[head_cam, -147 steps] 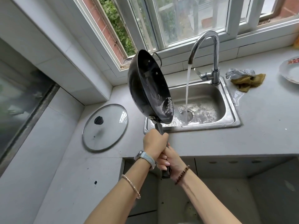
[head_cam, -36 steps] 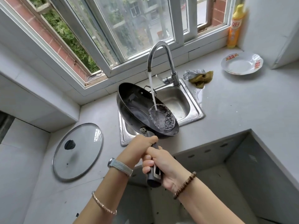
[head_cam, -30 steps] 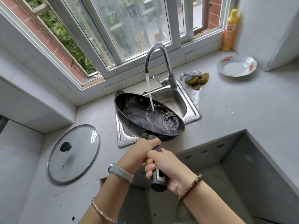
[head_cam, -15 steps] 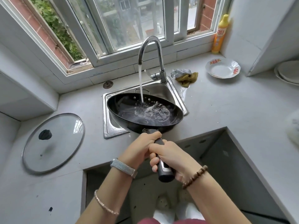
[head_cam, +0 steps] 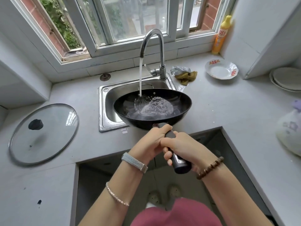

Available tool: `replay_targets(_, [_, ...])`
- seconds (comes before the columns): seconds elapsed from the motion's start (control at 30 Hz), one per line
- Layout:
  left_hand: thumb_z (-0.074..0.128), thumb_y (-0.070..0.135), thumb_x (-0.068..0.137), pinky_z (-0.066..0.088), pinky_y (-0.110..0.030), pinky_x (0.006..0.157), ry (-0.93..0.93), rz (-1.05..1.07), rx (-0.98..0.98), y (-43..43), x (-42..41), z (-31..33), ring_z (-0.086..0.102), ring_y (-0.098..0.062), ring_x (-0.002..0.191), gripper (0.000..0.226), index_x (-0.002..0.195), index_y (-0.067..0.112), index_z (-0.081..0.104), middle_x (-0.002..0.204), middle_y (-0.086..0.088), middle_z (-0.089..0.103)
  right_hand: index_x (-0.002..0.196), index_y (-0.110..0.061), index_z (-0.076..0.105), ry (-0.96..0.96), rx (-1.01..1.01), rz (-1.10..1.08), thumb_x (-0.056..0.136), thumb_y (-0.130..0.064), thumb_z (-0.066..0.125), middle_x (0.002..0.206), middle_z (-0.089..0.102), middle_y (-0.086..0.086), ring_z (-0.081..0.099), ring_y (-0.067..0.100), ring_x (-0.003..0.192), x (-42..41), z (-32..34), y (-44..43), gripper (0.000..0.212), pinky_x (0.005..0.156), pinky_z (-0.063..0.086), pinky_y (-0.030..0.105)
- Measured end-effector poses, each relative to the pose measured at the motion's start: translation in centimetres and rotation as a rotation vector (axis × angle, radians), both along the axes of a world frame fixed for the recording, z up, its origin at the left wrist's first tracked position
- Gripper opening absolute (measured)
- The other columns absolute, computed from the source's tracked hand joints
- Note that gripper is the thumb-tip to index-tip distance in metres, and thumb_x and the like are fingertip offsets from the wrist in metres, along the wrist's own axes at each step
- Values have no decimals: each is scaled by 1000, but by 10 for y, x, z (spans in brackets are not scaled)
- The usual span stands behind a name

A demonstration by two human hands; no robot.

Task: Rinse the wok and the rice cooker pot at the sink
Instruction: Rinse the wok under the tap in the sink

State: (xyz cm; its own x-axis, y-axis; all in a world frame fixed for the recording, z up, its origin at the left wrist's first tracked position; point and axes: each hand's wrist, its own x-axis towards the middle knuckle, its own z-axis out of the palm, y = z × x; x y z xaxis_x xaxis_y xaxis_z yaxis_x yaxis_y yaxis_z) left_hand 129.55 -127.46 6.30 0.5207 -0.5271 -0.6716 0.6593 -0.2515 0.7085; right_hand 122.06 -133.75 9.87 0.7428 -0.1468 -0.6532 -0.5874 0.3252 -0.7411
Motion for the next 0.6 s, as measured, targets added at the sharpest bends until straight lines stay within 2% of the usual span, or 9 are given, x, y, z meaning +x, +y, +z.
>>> replay_targets(0.17, [46,21,100,30,-14,29,61,-89,-96,-5,0,-3,38,-11,23,36,68,5,52,39,0,51,82,-6,45,27,-167,31,86,4,46,51,49,4,47,14,38,1,-2,-9,10,38,44,22])
replay_targets(0.37, [43,24,101,29,-12,27,103,-155,-181,-12,8,-5,42,-9,24,32,74,9,50,41,1,52,82,-2,49,58,-365,60,82,0,48,42,53,2,50,22,38,9,-10,-14,2,43,47,27])
replay_targets(0.47, [42,25,101,29,-13,25,102,-175,-208,-15,16,-11,41,-10,24,32,73,12,50,42,3,50,85,-2,52,79,-479,74,81,-4,49,41,56,1,54,23,37,15,-16,-15,5,45,48,28])
replay_targets(0.53, [42,26,101,30,-14,27,118,-163,-231,-19,20,-17,43,-9,29,32,72,14,50,46,5,50,90,-2,51,104,-549,82,81,-6,49,40,56,1,55,21,34,19,-21,-15,11,42,48,27])
replay_targets(0.6, [44,26,100,36,-18,39,153,-126,-268,-23,25,-25,48,-6,41,31,72,16,52,54,8,53,103,-6,51,127,-596,67,80,-6,49,41,57,1,54,19,32,24,-25,-14,22,38,46,25])
